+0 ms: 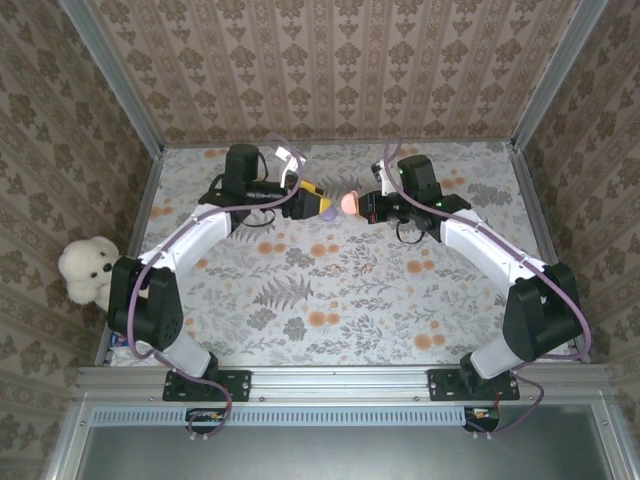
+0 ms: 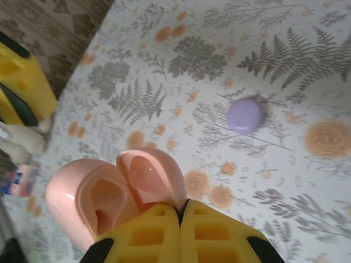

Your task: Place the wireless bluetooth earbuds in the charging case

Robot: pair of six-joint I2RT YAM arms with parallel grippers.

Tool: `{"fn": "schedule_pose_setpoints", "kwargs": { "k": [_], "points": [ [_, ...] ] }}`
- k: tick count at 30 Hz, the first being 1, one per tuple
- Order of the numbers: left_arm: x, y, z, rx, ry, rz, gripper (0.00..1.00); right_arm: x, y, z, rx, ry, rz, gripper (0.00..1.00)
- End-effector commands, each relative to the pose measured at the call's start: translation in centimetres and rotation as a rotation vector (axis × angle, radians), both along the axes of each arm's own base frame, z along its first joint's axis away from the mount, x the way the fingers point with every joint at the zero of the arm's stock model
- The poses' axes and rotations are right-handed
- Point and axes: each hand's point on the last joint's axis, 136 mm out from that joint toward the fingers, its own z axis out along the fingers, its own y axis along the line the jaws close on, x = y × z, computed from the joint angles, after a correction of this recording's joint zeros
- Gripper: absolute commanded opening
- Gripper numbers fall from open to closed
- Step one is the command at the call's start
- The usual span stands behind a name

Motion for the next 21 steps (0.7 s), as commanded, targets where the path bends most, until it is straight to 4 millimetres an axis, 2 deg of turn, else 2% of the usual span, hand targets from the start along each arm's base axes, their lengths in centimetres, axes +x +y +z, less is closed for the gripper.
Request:
{"fn": "schedule_pose_setpoints", "kwargs": {
  "k": [1, 9, 16, 21],
  "points": [
    [-0.3, 0.4, -0.9, 0.073, 0.006, -0.034, 0.81, 0.4, -1.0, -0.1, -0.153, -0.068, 0.054, 0.0],
    [0.3, 0.2, -2.6, 0.171, 0.063, -0.089, 0.84, 1.1, -0.6, 0.0, -0.264, -0.144, 0.162, 0.0],
    [0.5, -0.1, -4.0, 0.227, 0.107, -0.139, 0.84, 0.9, 0.4, -1.3, -0.326, -0.151, 0.231, 0.0],
    [0.0, -0.6, -4.9, 0.265, 0.14, -0.195, 0.83, 0.4, 1.3, -1.9, -0.36, -0.158, 0.274, 0.0]
  ]
}}
